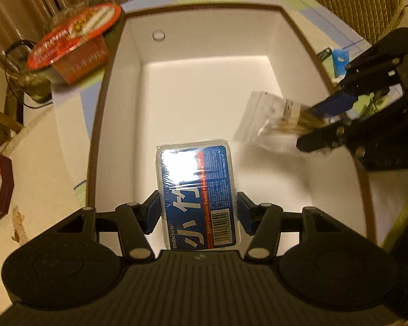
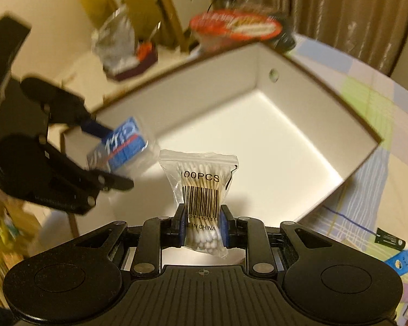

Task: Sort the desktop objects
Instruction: 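Carry both items into the cardboard box and open both tools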

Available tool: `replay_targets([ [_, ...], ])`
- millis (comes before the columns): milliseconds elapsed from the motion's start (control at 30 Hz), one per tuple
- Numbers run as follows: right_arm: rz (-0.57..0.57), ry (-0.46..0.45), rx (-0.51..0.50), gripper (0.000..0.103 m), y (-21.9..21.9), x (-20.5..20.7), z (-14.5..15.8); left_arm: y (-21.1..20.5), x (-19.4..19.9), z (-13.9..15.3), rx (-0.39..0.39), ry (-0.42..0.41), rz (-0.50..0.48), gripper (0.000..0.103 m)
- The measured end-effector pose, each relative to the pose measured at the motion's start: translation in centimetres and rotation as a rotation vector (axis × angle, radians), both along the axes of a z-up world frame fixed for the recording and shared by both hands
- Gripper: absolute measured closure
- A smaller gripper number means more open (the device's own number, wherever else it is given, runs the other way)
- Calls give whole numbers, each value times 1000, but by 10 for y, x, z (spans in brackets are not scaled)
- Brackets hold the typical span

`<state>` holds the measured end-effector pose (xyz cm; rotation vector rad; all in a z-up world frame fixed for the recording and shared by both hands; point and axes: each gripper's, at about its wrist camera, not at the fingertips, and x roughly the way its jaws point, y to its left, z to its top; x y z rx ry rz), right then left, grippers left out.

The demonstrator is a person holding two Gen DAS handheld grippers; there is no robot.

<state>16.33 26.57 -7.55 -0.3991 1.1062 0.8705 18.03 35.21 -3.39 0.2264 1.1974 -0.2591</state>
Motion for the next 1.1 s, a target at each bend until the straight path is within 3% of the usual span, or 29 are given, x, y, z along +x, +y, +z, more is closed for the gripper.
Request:
replay_targets([
  [567, 81, 109, -150, 78, 25, 14, -46, 8, 21, -39, 1, 134, -92, 49],
  [600, 85, 127, -147, 69, 26, 19, -49, 8, 22, -40, 3, 135, -94, 47],
  [633, 84, 121, -144, 35, 26, 20, -50, 9, 22, -40, 7, 138, -92, 40],
  [667, 111, 102, -134, 25, 26, 18, -48, 9, 21, -39, 9, 137, -94, 35],
  [1100, 171, 38, -131, 25, 9, 13, -29, 13, 9, -15, 3, 95, -82, 30],
])
